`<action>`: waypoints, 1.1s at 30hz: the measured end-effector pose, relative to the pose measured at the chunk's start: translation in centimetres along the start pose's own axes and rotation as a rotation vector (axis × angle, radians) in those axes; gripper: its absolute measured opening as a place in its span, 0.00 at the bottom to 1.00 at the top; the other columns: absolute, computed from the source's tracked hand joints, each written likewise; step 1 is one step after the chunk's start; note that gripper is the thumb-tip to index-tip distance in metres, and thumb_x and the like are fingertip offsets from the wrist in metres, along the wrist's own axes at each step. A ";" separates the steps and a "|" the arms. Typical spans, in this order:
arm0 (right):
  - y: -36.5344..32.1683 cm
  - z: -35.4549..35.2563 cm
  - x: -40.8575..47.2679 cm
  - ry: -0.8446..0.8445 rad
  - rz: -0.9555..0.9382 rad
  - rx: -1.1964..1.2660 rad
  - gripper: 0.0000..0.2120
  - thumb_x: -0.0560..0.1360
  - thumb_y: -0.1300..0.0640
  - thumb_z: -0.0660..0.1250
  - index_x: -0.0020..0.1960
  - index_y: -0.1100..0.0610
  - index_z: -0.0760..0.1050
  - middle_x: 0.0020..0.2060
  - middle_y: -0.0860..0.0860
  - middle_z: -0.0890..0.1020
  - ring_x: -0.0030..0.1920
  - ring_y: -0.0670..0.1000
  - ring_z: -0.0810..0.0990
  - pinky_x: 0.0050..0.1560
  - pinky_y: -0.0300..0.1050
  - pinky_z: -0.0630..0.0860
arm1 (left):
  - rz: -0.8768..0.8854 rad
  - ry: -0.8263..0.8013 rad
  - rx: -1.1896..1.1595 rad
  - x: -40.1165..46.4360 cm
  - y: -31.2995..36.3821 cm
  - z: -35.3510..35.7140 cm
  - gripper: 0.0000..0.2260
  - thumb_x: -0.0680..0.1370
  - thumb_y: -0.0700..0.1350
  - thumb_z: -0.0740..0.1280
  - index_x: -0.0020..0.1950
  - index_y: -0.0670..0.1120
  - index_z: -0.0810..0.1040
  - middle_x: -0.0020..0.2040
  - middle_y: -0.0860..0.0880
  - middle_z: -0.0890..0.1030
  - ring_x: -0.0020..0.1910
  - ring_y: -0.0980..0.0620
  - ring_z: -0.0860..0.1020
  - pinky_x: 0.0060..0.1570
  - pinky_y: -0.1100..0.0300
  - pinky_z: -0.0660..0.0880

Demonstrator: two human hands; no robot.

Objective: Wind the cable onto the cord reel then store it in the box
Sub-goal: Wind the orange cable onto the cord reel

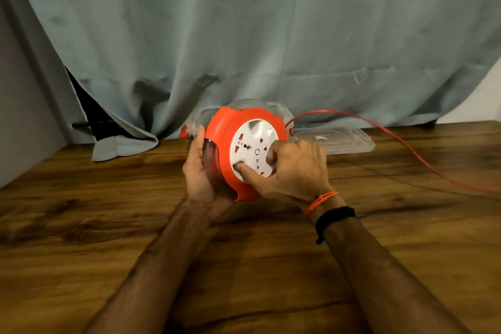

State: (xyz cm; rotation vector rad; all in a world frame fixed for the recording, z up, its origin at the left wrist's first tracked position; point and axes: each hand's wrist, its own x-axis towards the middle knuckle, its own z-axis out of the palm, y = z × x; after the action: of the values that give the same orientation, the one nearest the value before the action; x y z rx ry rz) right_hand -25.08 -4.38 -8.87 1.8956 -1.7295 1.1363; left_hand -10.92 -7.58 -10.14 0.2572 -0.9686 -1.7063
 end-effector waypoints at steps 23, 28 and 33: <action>1.7 -2.8 1.4 -0.198 -0.262 -0.032 0.30 0.71 0.48 0.66 0.72 0.43 0.65 0.34 0.51 0.79 0.40 0.57 0.80 0.49 0.52 0.77 | -0.153 -0.141 -0.007 -0.1 0.1 -0.9 0.36 0.68 0.72 0.64 0.67 0.50 0.80 0.67 0.40 0.80 0.63 0.35 0.79 0.61 0.23 0.68; 1.9 -2.4 1.4 -0.111 -0.285 -0.045 0.29 0.69 0.45 0.67 0.70 0.42 0.68 0.34 0.52 0.81 0.39 0.58 0.80 0.46 0.54 0.78 | -0.195 -0.144 0.013 -0.2 0.2 -0.9 0.37 0.67 0.73 0.62 0.67 0.52 0.80 0.66 0.40 0.80 0.63 0.33 0.79 0.59 0.20 0.63; 1.9 -1.9 0.7 0.006 -0.155 -0.045 0.29 0.61 0.36 0.70 0.60 0.43 0.76 0.34 0.54 0.82 0.41 0.61 0.81 0.45 0.50 0.71 | -0.061 -0.060 -0.008 -0.2 -0.1 -0.3 0.37 0.71 0.69 0.62 0.73 0.46 0.74 0.69 0.37 0.77 0.69 0.34 0.74 0.66 0.30 0.69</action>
State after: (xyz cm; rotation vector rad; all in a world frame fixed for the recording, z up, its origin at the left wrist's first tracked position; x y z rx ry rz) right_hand -27.49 -3.87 -7.69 1.9589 -1.5611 1.0359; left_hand -10.71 -7.60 -10.45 0.2339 -1.0066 -1.7813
